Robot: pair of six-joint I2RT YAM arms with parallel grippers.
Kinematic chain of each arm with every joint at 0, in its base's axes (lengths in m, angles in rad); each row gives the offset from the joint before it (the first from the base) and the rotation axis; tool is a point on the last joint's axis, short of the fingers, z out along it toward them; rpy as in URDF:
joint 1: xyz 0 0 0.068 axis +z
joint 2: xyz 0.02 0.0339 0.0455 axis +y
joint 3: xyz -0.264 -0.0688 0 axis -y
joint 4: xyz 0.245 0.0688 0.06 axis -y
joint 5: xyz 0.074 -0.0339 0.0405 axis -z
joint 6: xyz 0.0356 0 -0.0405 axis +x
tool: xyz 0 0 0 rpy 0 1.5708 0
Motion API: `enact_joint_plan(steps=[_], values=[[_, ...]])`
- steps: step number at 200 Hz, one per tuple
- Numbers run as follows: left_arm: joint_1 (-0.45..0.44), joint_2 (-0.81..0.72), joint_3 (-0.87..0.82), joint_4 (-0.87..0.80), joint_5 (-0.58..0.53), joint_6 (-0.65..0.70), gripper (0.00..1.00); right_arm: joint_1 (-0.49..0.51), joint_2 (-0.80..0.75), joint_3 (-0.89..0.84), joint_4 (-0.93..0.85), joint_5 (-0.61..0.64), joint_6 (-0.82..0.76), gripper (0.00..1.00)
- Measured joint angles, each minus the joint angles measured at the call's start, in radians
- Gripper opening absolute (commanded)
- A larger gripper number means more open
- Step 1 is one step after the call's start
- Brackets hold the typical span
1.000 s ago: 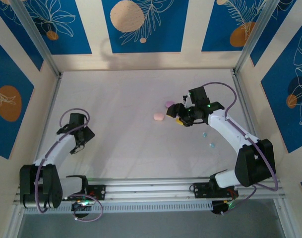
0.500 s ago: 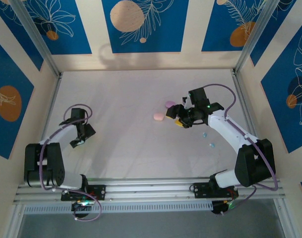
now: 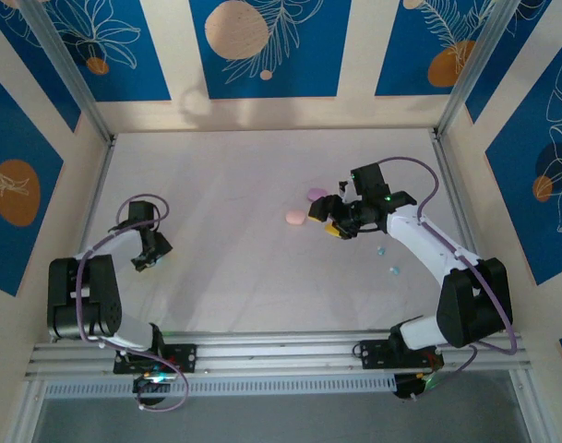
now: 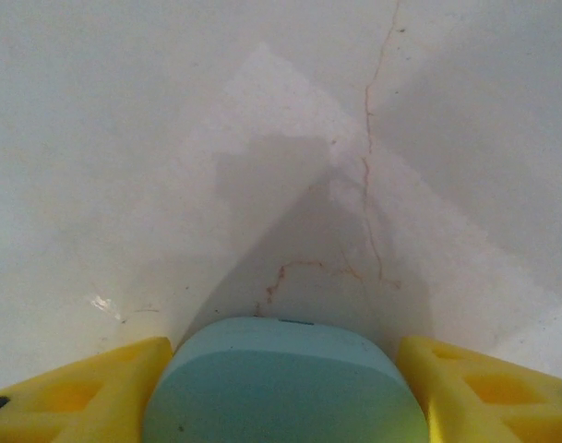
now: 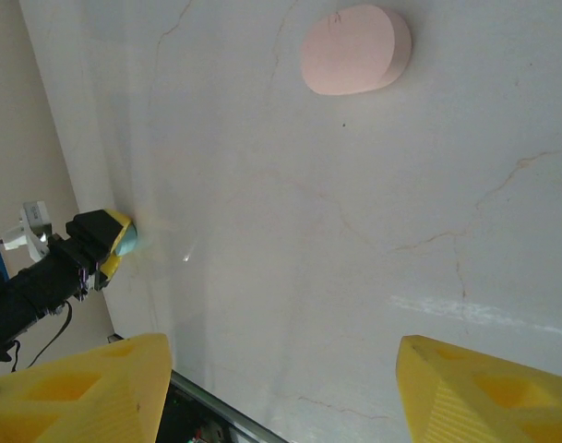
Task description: Insert wireless bluetooth earbuds into charging case
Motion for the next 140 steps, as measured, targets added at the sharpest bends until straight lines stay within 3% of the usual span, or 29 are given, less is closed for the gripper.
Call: enact_joint_plan(steps=[32,54,111,140], values=[[-0.011,-0.021,0.0,-0.003,0.05,0.016,0.48,0.0,0.0,-0.013,0.001,0.0,0.0,0.67],[-0.075,-0.042,0.003,-0.015,0.064,0.017,0.48,0.0,0.002,-0.013,0.001,0.0,0.0,0.67],[-0.554,-0.012,0.113,-0.048,0.06,-0.005,0.48,-0.003,0.002,-0.033,0.002,0.002,0.0,0.66],[-0.734,0.092,0.212,-0.049,0.06,-0.027,0.49,-0.021,-0.003,-0.057,0.001,0.006,0.0,0.66]])
